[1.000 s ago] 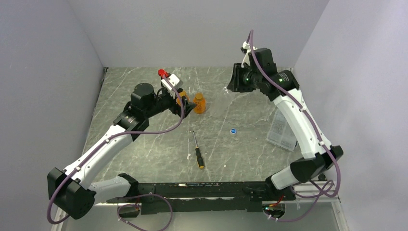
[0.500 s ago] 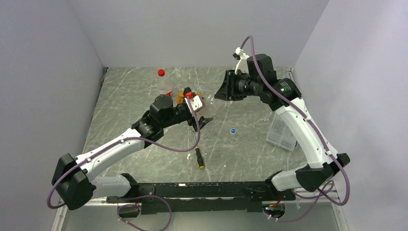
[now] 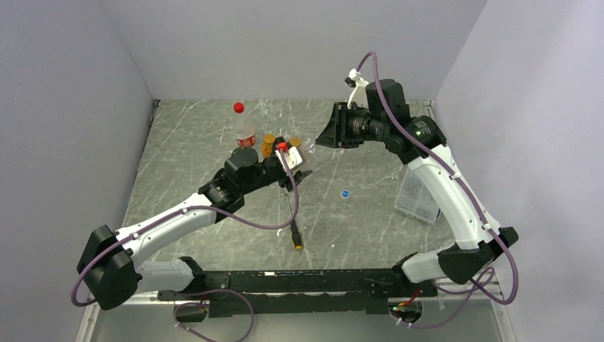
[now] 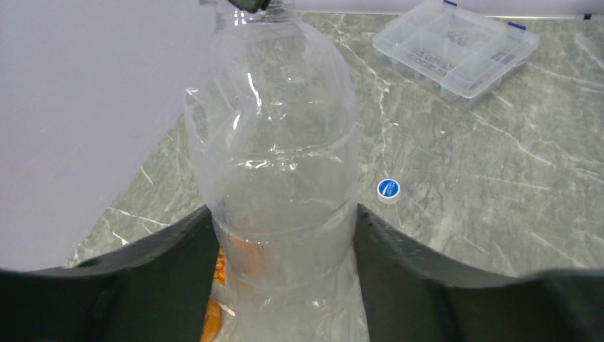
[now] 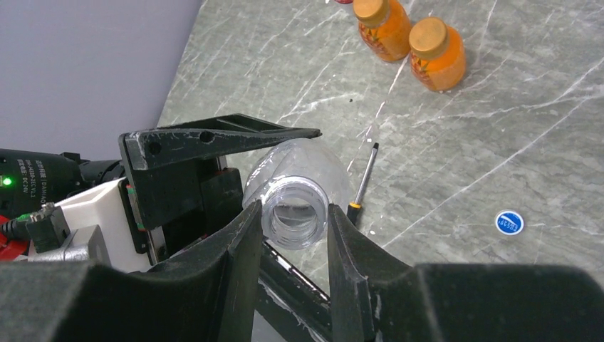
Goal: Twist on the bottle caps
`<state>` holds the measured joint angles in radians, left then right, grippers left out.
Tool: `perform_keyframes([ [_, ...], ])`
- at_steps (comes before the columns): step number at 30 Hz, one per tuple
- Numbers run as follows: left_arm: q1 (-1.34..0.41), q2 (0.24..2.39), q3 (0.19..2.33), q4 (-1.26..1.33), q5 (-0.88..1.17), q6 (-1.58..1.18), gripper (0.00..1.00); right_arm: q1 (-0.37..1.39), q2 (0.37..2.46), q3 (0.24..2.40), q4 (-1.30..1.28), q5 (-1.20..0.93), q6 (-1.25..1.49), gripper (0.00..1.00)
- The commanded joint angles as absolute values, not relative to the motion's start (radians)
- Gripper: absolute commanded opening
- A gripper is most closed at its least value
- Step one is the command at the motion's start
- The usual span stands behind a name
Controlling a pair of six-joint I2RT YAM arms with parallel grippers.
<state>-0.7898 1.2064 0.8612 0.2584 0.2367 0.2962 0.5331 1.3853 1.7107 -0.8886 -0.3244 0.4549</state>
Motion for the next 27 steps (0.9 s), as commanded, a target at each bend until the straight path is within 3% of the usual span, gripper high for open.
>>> perform_keyframes([
  [1, -0.793, 1.205, 0.858, 0.327, 0.235, 0.271, 0.53, 0.537, 1.348, 1.757, -0.836, -0.343, 0.474, 0.05],
  [3, -0.793, 1.204, 0.851, 0.339, 0.229, 0.256, 0.49, 0.537, 1.346, 1.756, -0.837, -0.343, 0.473, 0.06],
  [5, -0.793, 1.199, 0.843, 0.356, 0.220, 0.240, 0.46, 0.537, 1.342, 1.749, -0.836, -0.340, 0.472, 0.15],
  [7, -0.789, 1.192, 0.846, 0.339, 0.204, 0.224, 0.42, 0.537, 1.327, 1.734, -0.826, -0.313, 0.472, 0.34],
  [12, -0.739, 1.153, 0.845, 0.272, 0.185, 0.149, 0.40, 0.534, 1.282, 1.706, -0.833, -0.177, 0.467, 0.97],
  [17, -0.630, 1.104, 0.871, 0.137, 0.230, 0.047, 0.38, 0.505, 1.221, 1.599, -0.844, -0.034, 0.460, 1.00],
  [23, -0.557, 1.036, 0.918, -0.034, 0.275, 0.019, 0.38, 0.503, 1.211, 1.303, -0.755, 0.094, 0.471, 0.99],
  [27, -0.546, 1.004, 0.941, -0.129, 0.328, 0.050, 0.38, 0.506, 1.257, 1.122, -0.630, 0.130, 0.494, 0.90],
])
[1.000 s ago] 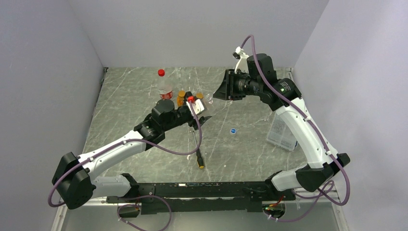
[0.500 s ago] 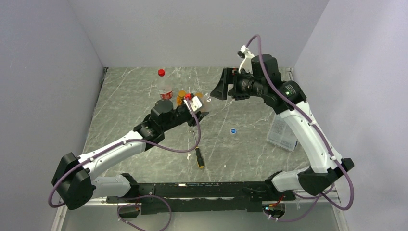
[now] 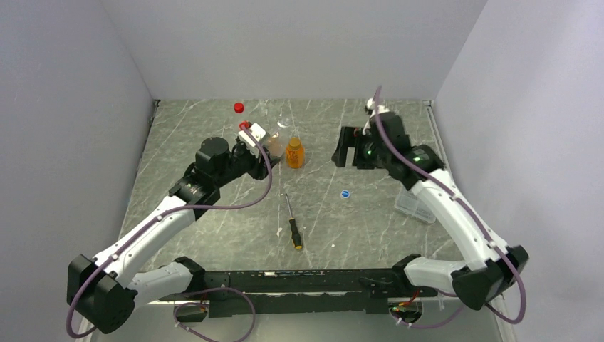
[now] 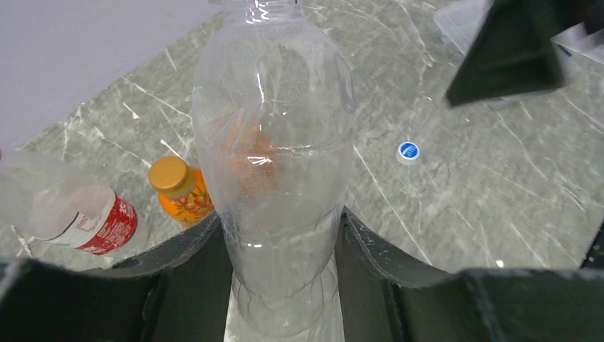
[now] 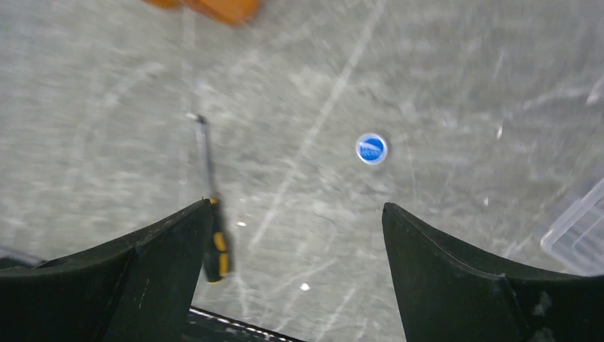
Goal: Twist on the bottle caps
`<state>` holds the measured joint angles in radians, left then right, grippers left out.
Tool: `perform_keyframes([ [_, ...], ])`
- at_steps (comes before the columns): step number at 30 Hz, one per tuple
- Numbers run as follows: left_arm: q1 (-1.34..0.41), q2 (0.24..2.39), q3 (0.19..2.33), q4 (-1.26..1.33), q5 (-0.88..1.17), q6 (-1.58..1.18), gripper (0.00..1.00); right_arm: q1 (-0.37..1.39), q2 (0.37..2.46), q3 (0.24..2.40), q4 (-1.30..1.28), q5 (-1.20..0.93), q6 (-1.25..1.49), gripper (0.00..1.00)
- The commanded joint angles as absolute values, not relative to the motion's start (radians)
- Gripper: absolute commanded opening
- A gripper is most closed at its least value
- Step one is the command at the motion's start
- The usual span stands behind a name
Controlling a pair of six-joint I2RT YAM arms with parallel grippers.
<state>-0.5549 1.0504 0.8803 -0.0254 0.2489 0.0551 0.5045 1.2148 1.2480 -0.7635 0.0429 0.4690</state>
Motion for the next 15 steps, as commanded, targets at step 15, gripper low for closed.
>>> perform_keyframes([
  [15, -0.546, 0.949, 0.933, -0.188, 0.387, 0.100, 0.40, 0.531, 1.489, 0.909, -0.402, 0.207, 0.515, 0.59],
])
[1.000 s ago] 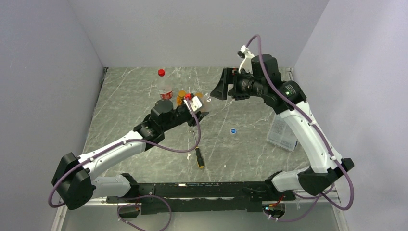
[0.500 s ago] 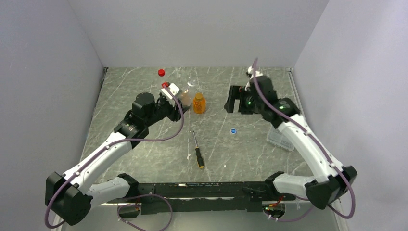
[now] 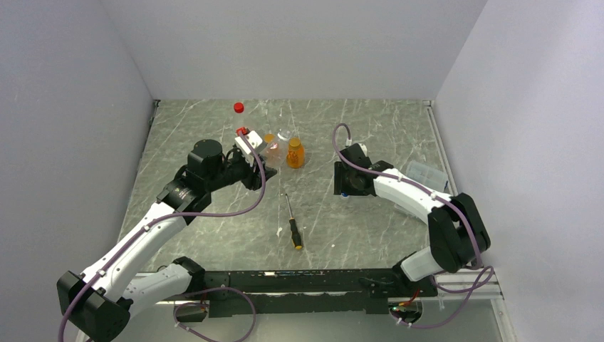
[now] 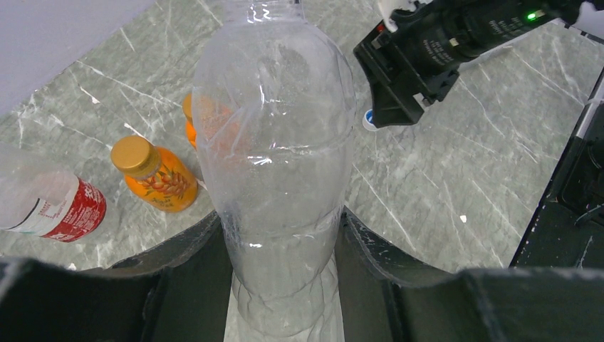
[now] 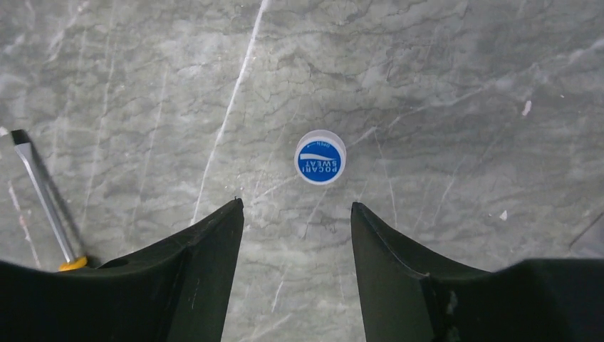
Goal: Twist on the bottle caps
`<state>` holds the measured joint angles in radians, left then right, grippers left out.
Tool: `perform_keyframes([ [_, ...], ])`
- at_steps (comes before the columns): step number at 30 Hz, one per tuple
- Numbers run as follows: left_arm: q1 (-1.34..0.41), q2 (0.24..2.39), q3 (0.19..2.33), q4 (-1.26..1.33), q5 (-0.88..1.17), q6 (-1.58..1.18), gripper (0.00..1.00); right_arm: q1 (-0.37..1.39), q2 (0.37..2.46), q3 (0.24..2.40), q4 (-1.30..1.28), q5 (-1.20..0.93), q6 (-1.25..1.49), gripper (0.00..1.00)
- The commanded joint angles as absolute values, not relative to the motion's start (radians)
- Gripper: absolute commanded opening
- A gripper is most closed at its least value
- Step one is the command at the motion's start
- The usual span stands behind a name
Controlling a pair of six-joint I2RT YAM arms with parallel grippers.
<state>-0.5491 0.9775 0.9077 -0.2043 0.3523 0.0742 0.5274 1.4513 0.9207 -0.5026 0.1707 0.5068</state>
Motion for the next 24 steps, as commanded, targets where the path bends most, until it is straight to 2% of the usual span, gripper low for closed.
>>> perform_keyframes([
  [1, -0.546, 0.948, 0.933, -0.190, 0.387, 0.101, 0.40, 0.531, 1.498, 0.908, -0.396, 0.210, 0.515, 0.58],
  [11, -0.546, 0.948, 0.932, -0.206, 0.375, 0.115, 0.40, 0.528, 1.602, 0.925, -0.370, 0.251, 0.498, 0.50],
  [24, -0.546, 0.959, 0.936, -0.213, 0.370, 0.118, 0.38, 0.514, 1.645, 0.913, -0.338, 0.246, 0.489, 0.47],
])
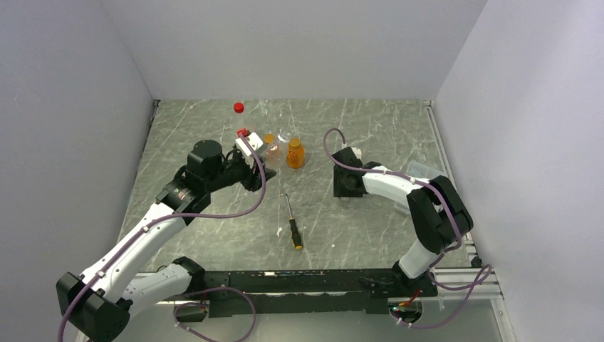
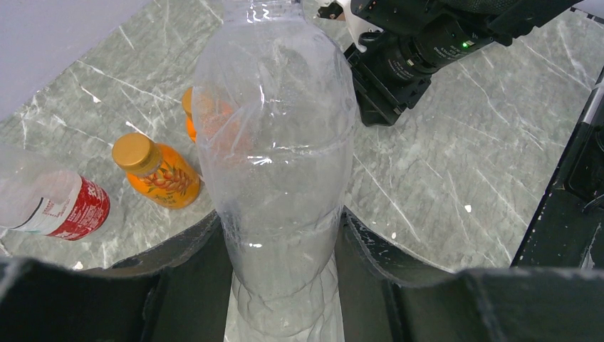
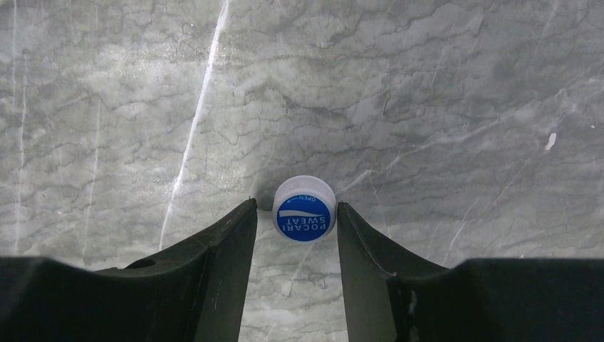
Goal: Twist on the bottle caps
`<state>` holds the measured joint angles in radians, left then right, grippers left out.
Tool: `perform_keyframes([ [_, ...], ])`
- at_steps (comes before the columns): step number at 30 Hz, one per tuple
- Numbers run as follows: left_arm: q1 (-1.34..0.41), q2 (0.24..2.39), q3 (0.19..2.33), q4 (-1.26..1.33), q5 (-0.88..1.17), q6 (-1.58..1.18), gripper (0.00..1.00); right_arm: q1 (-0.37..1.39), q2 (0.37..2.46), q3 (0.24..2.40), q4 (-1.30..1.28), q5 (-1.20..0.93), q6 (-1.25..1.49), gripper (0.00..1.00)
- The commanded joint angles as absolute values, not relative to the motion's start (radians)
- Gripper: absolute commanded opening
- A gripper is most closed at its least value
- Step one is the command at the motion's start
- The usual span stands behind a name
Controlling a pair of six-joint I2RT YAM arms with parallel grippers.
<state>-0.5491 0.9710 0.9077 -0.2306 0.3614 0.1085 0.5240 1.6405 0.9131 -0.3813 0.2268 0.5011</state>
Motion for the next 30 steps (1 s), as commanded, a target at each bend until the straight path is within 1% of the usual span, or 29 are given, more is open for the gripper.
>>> perform_keyframes([
  [1, -0.546, 0.960, 0.936, -0.213, 0.371, 0.119, 0.39, 0.513, 1.646, 0.913, -0.336, 0.244, 0.488, 0.46],
  [4, -0.546, 0.964, 0.935, -0.213, 0.372, 0.118, 0.38, 0.512, 1.646, 0.915, -0.334, 0.245, 0.485, 0.43],
  [7, -0.546, 0.974, 0.926, -0.203, 0.379, 0.122, 0.37, 0.512, 1.649, 0.917, -0.330, 0.239, 0.481, 0.38],
  [13, -0.546, 1.015, 0.922, -0.192, 0.421, 0.130, 0.36, 0.512, 1.650, 0.930, -0.362, 0.210, 0.473, 0.19],
  [15, -0.546, 1.028, 0.925, -0.206, 0.471, 0.150, 0.36, 0.512, 1.612, 0.953, -0.400, 0.182, 0.462, 0.15],
  [20, -0.546, 1.053, 0.922, -0.235, 0.687, 0.225, 0.35, 0.507, 1.436, 1.067, -0.509, -0.006, 0.403, 0.14],
  [23, -0.546, 1.079, 0.940, -0.278, 0.817, 0.259, 0.34, 0.472, 1.344, 1.140, -0.567, -0.146, 0.388, 0.14],
  [27, -0.545, 1.099, 0.964, -0.313, 0.920, 0.271, 0.30, 0.390, 1.229, 1.177, -0.568, -0.433, 0.377, 0.13],
  [30, -0.545, 1.105, 0.968, -0.309, 0.963, 0.262, 0.29, 0.353, 1.157, 1.185, -0.510, -0.651, 0.392, 0.14],
])
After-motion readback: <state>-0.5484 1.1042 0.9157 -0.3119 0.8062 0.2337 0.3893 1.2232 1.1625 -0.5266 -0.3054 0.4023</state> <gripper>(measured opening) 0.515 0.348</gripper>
